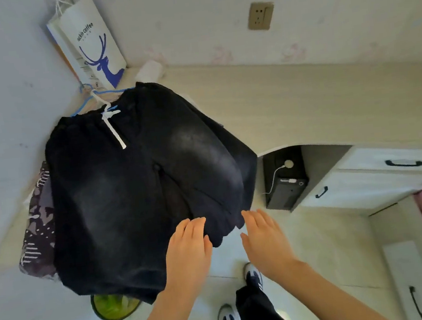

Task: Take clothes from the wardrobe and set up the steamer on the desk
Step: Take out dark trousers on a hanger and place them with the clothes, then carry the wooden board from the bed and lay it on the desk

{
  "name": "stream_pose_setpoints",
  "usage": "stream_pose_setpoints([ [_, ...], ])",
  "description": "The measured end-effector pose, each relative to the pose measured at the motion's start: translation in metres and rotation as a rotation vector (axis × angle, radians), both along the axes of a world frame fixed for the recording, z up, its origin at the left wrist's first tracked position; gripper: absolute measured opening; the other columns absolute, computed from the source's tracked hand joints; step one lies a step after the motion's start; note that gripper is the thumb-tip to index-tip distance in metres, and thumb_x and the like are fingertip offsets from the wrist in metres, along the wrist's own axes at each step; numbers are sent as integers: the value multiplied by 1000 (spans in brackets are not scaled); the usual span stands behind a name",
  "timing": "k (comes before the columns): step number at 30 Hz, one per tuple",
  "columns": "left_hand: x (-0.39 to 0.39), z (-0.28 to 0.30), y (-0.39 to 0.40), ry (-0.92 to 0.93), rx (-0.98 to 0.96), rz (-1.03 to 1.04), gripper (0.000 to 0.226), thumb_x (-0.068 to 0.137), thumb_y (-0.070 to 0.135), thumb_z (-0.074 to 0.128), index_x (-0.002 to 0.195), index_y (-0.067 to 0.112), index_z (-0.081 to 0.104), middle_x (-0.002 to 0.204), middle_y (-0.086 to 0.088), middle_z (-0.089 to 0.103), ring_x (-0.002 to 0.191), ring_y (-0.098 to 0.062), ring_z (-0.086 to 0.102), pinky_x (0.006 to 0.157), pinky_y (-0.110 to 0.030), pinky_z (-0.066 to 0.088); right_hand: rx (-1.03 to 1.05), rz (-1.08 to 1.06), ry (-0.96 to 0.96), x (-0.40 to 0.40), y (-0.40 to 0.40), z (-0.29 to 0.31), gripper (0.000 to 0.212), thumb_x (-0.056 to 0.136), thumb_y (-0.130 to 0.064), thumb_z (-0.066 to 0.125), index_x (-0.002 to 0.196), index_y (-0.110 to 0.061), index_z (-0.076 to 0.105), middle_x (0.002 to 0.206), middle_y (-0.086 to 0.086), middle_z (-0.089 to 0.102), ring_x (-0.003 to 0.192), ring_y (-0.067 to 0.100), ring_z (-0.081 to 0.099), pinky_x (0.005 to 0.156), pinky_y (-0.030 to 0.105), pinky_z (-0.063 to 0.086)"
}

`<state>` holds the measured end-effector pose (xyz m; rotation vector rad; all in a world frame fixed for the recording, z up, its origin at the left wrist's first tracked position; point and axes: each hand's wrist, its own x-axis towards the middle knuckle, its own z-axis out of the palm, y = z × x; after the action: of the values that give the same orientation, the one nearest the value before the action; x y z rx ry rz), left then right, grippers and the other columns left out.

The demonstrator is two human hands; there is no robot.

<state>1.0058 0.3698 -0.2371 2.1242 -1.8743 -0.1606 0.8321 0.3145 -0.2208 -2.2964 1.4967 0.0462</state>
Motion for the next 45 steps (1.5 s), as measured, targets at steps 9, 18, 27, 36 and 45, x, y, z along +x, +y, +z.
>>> stream_pose_setpoints([
  [9,-104,19,14,26,20,-381,48,80,18,73,125,11,59,125,-4,63,116,-22,59,91,-34,54,-74,-293,-14,-103,83,22,55,102,-29,38,149,-8,21,155,9,27,145,28,19,117,36,18],
  [18,-263,13,54,36,67,-718,45,90,18,60,134,9,52,139,-6,52,126,-22,50,98,-34,48,-168,-585,101,-253,181,10,53,76,-26,76,121,-2,61,116,11,66,111,33,62,91,39,52],
  [27,-436,-7,131,37,134,-950,40,91,19,58,130,11,55,135,-4,55,122,-21,51,95,-33,48,-121,-783,185,-407,287,-2,52,90,-26,60,136,-4,48,131,12,57,129,33,47,108,39,36],
  [36,-555,-17,164,9,201,-1122,39,90,17,59,128,7,58,133,-7,58,124,-22,52,98,-34,46,-77,-980,135,-509,345,-11,55,98,-24,46,146,-3,30,145,14,43,141,33,28,117,37,19],
  [45,-660,-27,133,-18,261,-1239,39,91,18,57,128,9,58,135,-5,57,126,-20,50,96,-34,47,-28,-1167,152,-600,340,-34,52,88,-18,55,136,2,45,129,17,56,125,36,47,109,43,37],
])
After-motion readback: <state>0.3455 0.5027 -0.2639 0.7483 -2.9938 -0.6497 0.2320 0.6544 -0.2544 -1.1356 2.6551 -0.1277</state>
